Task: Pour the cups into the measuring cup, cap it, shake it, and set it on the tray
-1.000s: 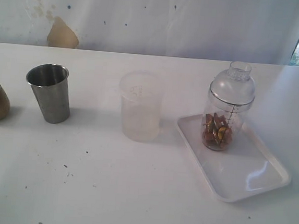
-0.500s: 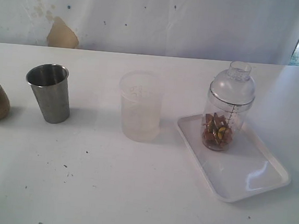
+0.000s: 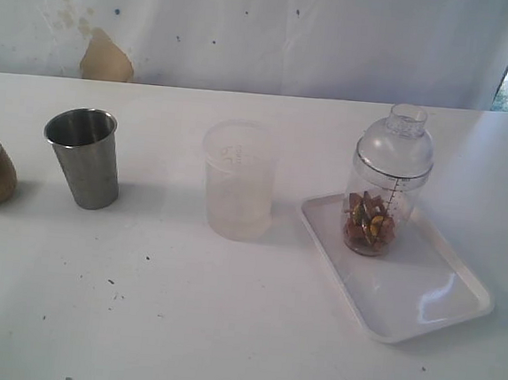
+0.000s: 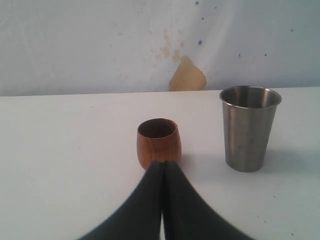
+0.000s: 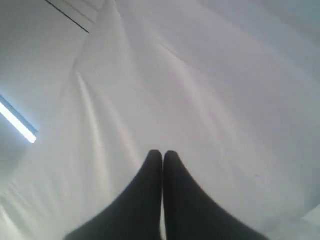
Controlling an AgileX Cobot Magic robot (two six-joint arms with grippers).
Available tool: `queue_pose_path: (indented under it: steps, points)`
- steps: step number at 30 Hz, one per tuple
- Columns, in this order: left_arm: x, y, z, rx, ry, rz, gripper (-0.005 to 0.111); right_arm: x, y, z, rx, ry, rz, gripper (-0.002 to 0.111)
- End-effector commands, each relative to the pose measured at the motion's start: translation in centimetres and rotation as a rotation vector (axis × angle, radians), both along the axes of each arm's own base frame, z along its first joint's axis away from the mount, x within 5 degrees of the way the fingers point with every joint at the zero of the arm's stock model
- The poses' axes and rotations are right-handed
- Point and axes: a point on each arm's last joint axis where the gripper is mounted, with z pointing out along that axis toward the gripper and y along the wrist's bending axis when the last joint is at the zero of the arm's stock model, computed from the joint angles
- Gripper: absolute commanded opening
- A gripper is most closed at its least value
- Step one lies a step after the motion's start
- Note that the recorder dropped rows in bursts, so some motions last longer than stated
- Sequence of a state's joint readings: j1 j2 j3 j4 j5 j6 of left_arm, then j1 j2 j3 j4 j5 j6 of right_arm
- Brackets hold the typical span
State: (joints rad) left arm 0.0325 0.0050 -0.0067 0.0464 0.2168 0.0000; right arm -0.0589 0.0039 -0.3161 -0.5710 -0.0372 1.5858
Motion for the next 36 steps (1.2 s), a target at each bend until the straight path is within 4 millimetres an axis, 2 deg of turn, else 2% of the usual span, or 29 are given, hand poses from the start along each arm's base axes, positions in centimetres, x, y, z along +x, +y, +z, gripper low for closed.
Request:
queue_pose_path:
  steps: [1,4,7,11,13,15,19,36]
  points:
    - [0.0,0.0,-0.1,-0.003,-0.012,0.003,0.0,0.5,-0.1,-1.2,-0.381,0.054,-0.18,0.0]
    - [0.0,0.0,-0.1,-0.003,-0.012,0.003,0.0,1.2,-0.2,-2.9,-0.652,0.117,-0.283,0.0]
    - [0.0,0.0,-0.1,-0.003,-0.012,0.003,0.0,2.2,-0.3,-5.7,-0.861,0.221,-0.32,0.0]
    - [0.0,0.0,-0.1,-0.003,-0.012,0.003,0.0,3.2,-0.4,-10.2,-0.996,0.382,-0.278,0.0]
    - [0.0,0.0,-0.1,-0.003,-0.012,0.003,0.0,3.3,-0.4,-11.2,-1.04,0.429,-0.26,0.0]
    - [0.0,0.0,-0.1,-0.003,-0.012,0.003,0.0,3.3,-0.4,-12.5,-1.104,0.56,-0.194,0.0]
    - [0.0,0.0,-0.1,-0.003,-0.012,0.003,0.0,3.1,-0.4,-13.3,-1.198,0.633,-0.152,0.0]
    - [0.0,0.0,-0.1,-0.003,-0.012,0.003,0.0,3.0,-0.3,-13.6,-1.135,0.66,-0.118,0.0]
